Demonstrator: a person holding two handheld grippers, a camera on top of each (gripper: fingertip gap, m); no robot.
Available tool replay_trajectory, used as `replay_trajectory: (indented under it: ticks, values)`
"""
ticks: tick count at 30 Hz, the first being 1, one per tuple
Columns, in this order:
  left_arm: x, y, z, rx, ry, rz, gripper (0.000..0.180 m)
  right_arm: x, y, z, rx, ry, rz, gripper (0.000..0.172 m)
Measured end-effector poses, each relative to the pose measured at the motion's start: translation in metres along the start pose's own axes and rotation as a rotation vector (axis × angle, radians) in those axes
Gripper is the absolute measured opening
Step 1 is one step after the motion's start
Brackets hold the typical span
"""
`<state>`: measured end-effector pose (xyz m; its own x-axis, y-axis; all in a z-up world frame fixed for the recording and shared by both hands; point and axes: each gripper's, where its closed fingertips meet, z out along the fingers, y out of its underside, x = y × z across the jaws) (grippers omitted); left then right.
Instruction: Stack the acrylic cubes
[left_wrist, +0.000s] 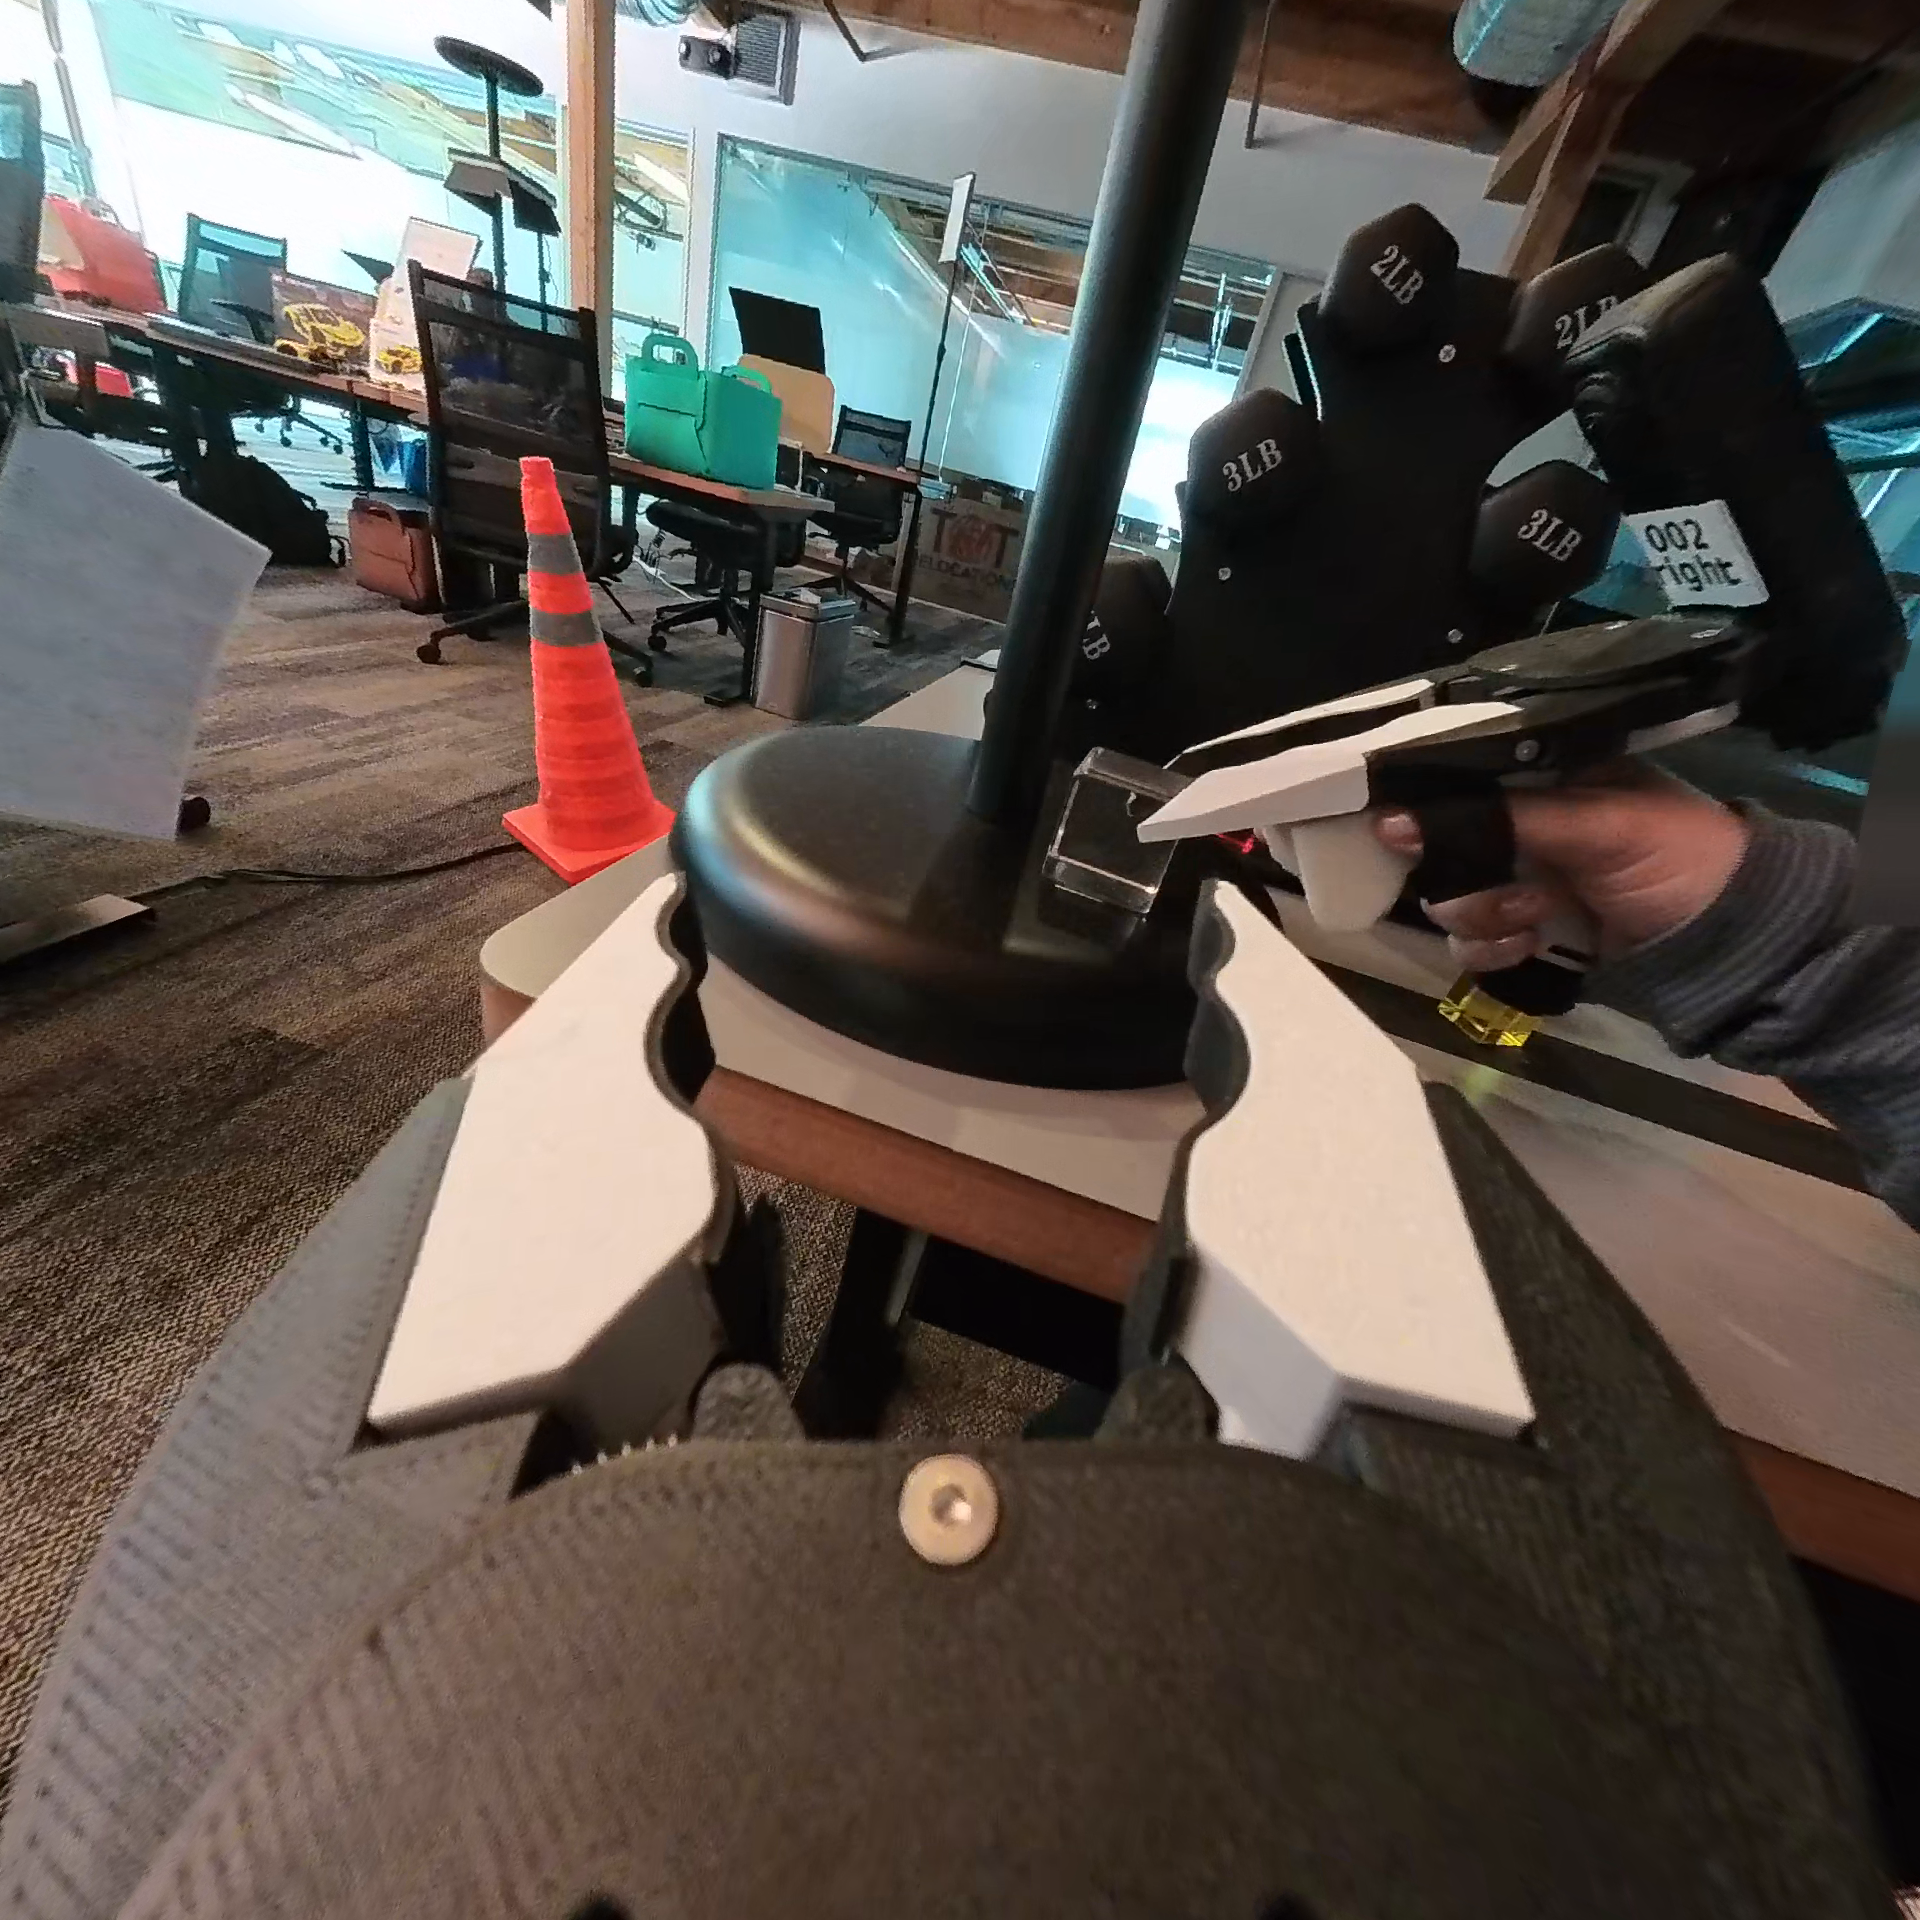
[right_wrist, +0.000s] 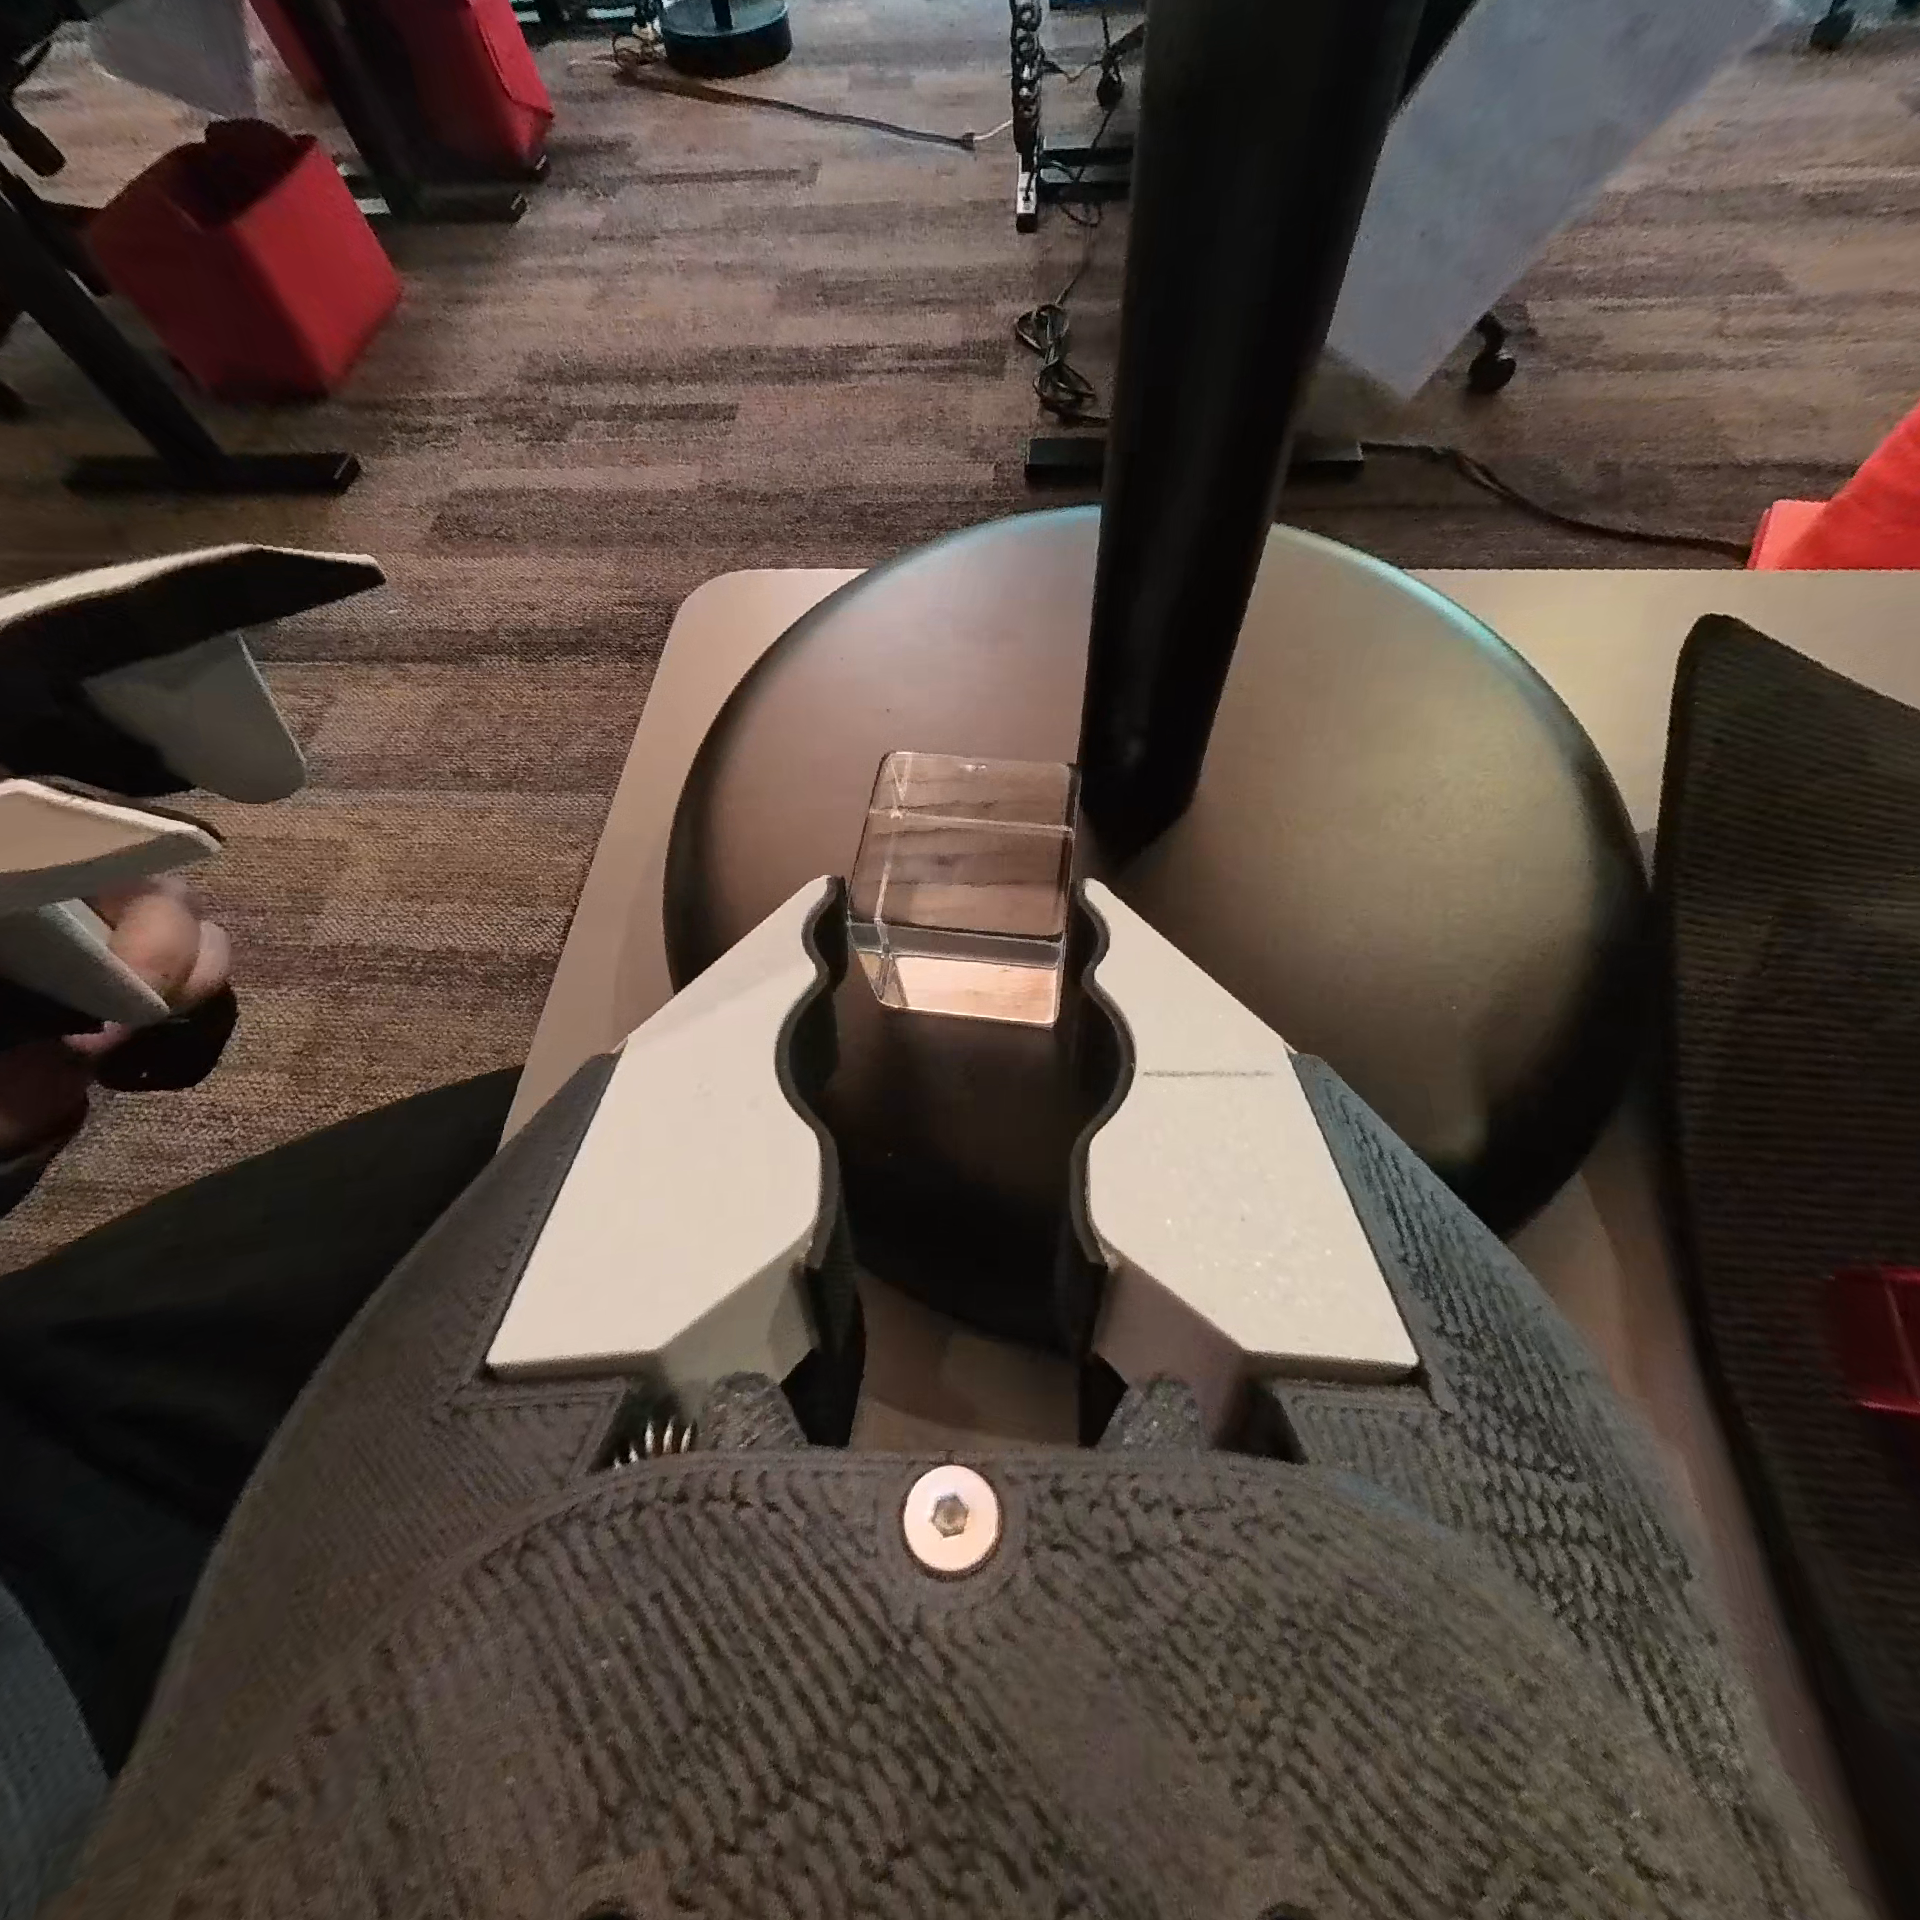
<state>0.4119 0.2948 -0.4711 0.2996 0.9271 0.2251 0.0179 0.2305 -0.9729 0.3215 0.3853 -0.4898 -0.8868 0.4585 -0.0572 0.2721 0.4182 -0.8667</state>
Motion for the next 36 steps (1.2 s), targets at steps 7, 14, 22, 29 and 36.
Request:
replay_trajectory:
  ticks: [7,14,22,29,36]
  values:
    - [0.003,0.002,0.001,-0.005,0.006,0.002,0.093,-0.003,0.015,0.005,-0.049,0.035,0.005,0.052]
    - [0.004,0.003,0.001,-0.008,0.008,0.001,0.093,-0.009,0.02,-0.006,-0.023,0.062,0.038,0.049]
    - [0.009,0.007,0.003,-0.018,0.021,0.002,0.093,-0.016,0.017,-0.008,-0.001,0.091,-0.009,0.047]
    - [0.013,0.01,0.004,-0.027,0.031,0.002,0.093,-0.003,0.006,0.004,0.017,0.213,-0.018,0.05]
    - [0.011,0.008,0.002,-0.021,0.026,0.003,0.093,-0.003,0.006,0.009,0.014,0.275,-0.075,0.048]
